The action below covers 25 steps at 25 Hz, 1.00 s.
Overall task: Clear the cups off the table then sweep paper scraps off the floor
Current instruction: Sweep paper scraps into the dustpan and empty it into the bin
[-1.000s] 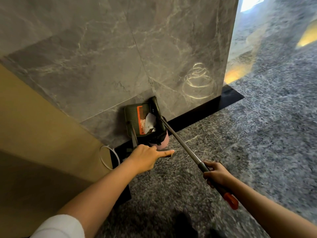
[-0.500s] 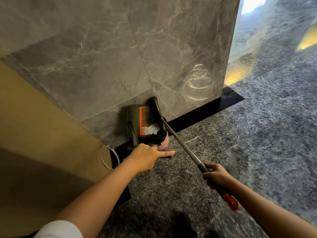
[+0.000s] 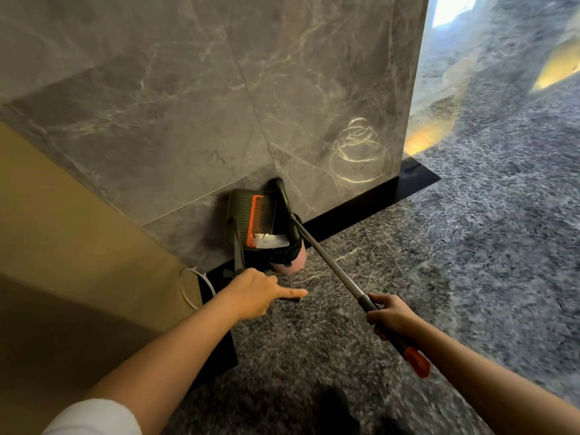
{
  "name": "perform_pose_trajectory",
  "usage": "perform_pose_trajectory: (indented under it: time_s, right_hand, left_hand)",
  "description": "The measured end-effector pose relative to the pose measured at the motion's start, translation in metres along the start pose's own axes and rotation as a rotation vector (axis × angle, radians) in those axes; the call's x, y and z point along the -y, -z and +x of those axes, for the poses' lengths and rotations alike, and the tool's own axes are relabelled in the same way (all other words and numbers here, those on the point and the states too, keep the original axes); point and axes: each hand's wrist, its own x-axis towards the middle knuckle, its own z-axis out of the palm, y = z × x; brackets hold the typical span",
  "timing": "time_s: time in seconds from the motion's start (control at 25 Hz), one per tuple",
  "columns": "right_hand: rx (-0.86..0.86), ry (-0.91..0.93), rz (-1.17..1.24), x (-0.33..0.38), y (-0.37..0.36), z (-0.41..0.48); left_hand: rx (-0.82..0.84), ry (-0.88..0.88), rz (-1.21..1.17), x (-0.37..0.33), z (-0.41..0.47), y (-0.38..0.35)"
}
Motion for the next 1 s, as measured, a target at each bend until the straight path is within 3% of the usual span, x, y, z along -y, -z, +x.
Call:
perform_pose_trajectory:
  time_s: [0.24,0.44,0.6,0.76,0.92,1.0]
  right_hand:
    - [0.005,-0.018,0.022,0.0,0.001,-0.001]
    - [0.009,-0.017,0.01,-0.001,0.001,-0.002]
    - [0.016,0.003,-0.025,-0.001,-0.001,-0.005]
    - [-0.006,-0.012,0.057,-0.001,-0.002,-0.003]
    - [0.007,-0.004,0.044,0.0,0.001,-0.002]
    - [0.007,-0.011,0.024,-0.003,0.003,-0.003]
  left_hand:
    - [0.077,-0.087,0.042,-0.002,-0.009,-0.006]
    - [-0.067,0.208,-0.198,0.012,-0.005,0.001]
    - [0.0,0.007,-0.035,0.016,-0.002,0.004]
    - [-0.02,0.023,-0.047,0.021,-0.004,0.002]
    - [-0.134,0.211,-0.262,0.02,-0.001,-0.001]
    - [-0.139,0.191,-0.287,0.018,0.003,-0.002]
